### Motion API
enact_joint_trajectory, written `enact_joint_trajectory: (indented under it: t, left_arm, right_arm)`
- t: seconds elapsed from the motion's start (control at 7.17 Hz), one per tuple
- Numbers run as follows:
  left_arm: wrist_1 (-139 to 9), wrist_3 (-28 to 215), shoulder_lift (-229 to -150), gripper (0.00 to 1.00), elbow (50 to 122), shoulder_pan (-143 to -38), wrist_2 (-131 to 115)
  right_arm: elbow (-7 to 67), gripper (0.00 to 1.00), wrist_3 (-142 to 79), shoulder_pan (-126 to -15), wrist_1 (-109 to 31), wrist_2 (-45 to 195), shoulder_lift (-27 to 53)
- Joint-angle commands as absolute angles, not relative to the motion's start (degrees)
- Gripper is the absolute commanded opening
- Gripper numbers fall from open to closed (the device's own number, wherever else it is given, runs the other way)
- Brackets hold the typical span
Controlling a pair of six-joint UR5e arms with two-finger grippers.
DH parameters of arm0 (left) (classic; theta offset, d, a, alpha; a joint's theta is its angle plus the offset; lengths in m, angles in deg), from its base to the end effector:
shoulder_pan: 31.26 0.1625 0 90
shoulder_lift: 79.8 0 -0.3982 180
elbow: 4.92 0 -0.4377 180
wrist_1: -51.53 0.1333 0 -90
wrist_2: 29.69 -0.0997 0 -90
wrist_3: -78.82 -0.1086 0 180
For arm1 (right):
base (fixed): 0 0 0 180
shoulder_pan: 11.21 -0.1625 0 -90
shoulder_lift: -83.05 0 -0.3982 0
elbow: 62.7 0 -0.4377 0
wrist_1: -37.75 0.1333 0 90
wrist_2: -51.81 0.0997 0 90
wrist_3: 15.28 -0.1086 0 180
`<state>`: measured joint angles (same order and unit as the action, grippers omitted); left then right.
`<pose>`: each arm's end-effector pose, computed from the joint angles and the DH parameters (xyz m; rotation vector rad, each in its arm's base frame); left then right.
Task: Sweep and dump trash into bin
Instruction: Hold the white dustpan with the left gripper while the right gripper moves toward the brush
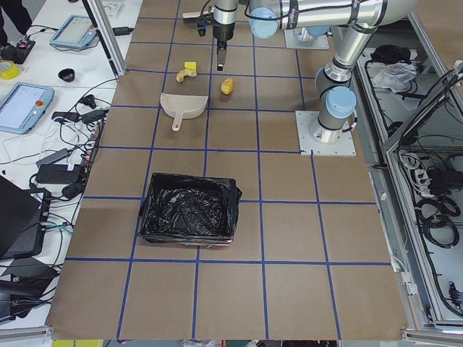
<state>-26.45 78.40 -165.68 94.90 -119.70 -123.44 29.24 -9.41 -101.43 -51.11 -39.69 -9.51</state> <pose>-0.1120 -0.5212 0.4195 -0.0361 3.0696 -0.1677 0.1324 -0.5181 0.4556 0.1657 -3.1114 -0.0161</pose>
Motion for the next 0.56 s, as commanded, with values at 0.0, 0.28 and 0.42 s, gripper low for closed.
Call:
enact_joint_trajectory:
  t: [0.0, 0.28, 0.42]
  left_arm:
    - [-26.1, 78.3, -165.7, 1.00, 94.5, -119.4, -123.4]
    - [-26.2, 82.0, -166.0, 1.00, 94.4, -116.6, -123.9]
    - [-26.2, 82.9, -166.0, 1.00, 94.3, -116.2, -123.9]
  right_arm:
    - [29.2, 1.00, -2.9, -96.2, -51.3, -39.3, -7.5]
    - [29.2, 1.00, 4.8, -90.9, -53.8, -39.2, -4.9]
    - [29.2, 1.00, 8.2, -90.1, -56.7, -39.7, -3.5]
